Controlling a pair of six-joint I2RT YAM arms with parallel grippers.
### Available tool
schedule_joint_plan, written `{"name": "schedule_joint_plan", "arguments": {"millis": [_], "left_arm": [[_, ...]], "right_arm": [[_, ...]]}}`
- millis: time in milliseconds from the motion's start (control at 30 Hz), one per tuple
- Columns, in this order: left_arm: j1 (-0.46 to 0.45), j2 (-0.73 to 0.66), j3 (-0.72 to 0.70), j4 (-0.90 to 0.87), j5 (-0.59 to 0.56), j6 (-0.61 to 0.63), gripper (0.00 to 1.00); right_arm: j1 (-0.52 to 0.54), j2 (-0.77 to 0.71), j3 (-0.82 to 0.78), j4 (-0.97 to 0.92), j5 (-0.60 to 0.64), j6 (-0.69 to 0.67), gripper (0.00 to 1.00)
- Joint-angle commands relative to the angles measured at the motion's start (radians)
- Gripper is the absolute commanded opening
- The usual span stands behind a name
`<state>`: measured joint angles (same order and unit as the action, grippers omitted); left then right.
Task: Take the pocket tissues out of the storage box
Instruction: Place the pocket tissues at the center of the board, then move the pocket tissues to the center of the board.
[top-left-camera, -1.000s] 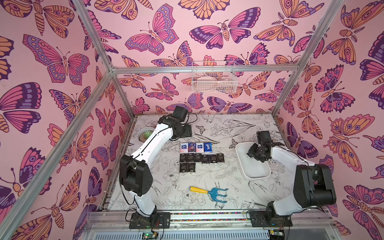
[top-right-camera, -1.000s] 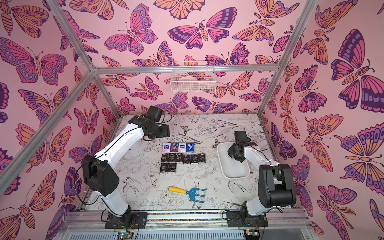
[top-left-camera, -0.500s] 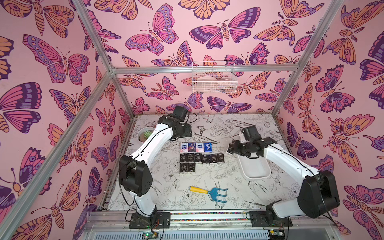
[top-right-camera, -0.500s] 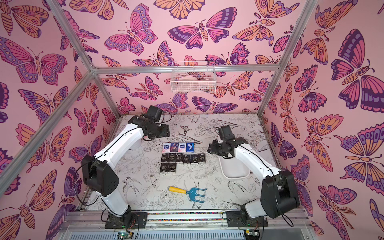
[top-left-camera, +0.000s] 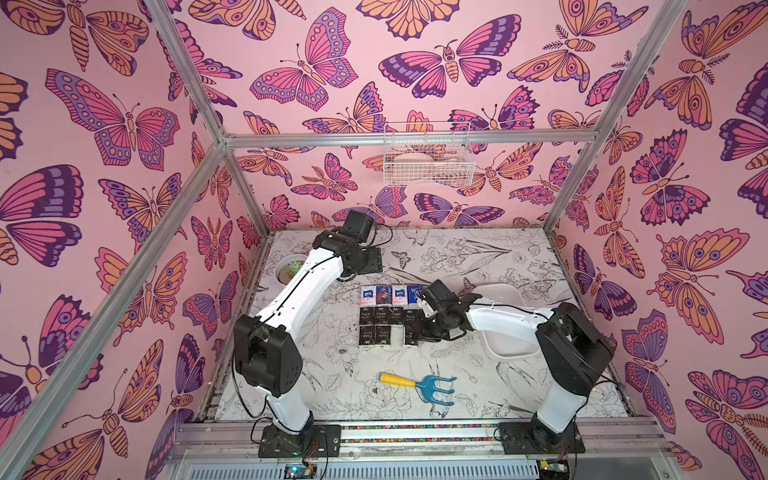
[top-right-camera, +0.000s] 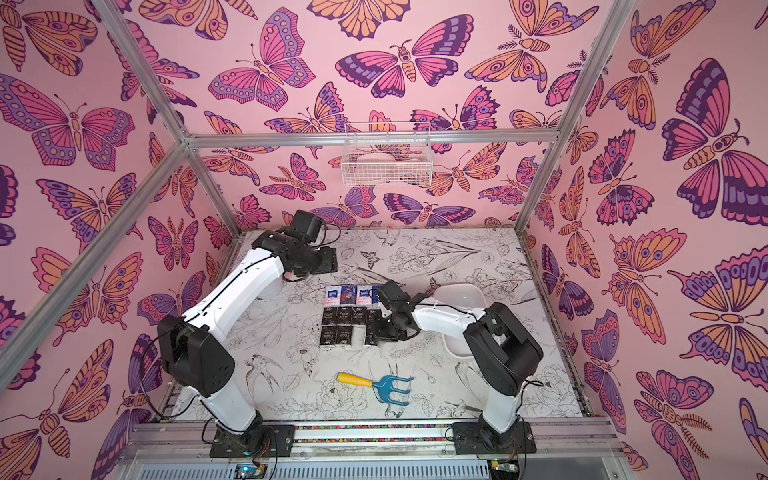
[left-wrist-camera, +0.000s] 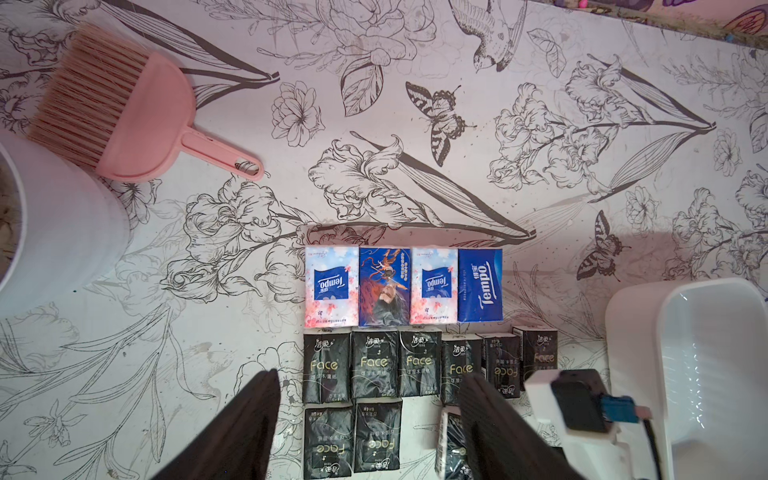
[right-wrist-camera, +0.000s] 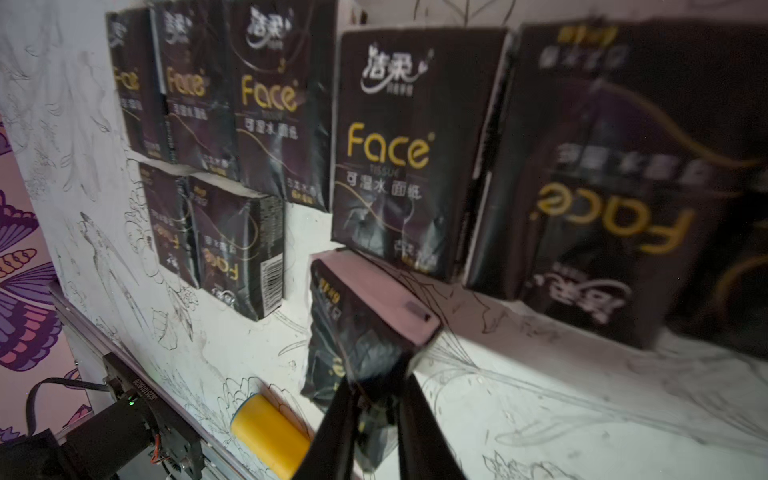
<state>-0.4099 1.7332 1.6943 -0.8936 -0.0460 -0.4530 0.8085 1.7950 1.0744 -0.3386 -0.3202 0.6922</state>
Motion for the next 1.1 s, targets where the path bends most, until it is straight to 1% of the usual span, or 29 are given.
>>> {"name": "schedule_joint_plan", "arguments": {"millis": [0, 33, 167, 267, 367, 433, 533, 667, 1067], "left_arm": [[0.005, -0.034, -0.006, -0.033, -0.019, 0.006, 0.74], [0.005, -0.035, -0.005, -0.036, -0.023, 0.007, 0.74], [0.005, -0.03, -0.004, -0.035, -0.02, 0.007, 0.74], [0.005, -0.025, -0.001, -0.035, -0.016, 0.006, 0.74], [0.005, -0.024, -0.002, -0.035, -0.015, 0.005, 0.74], [0.004, -0.024, -0.001, -0.036, -0.013, 0.005, 0.74], [0.005, -0.029, -0.002, -0.035, -0.012, 0.007, 0.74], [0.005, -0.031, -0.011, -0.035, -0.015, 0.01, 0.74], [0.004, -0.028, -0.019, -0.032, -0.016, 0.004, 0.74]], "right_arm": [[0.024, 0.036, 0.028, 0.033, -0.022, 0.025, 0.24], [0.027, 0.038, 0.025, 0.034, -0.023, 0.029, 0.26], [0.027, 0.01, 0.013, 0.023, -0.003, 0.031, 0.4], [0.026, -0.022, 0.009, 0.001, 0.014, 0.029, 0.44], [0.027, -0.049, -0.003, 0.005, 0.02, 0.037, 0.45], [0.025, -0.052, -0.009, 0.006, 0.027, 0.043, 0.44], [0.021, -0.039, -0.02, 0.022, 0.024, 0.052, 0.37], [0.021, -0.006, -0.028, 0.047, 0.013, 0.064, 0.33], [0.021, 0.057, -0.036, 0.096, 0.001, 0.089, 0.3]]}}
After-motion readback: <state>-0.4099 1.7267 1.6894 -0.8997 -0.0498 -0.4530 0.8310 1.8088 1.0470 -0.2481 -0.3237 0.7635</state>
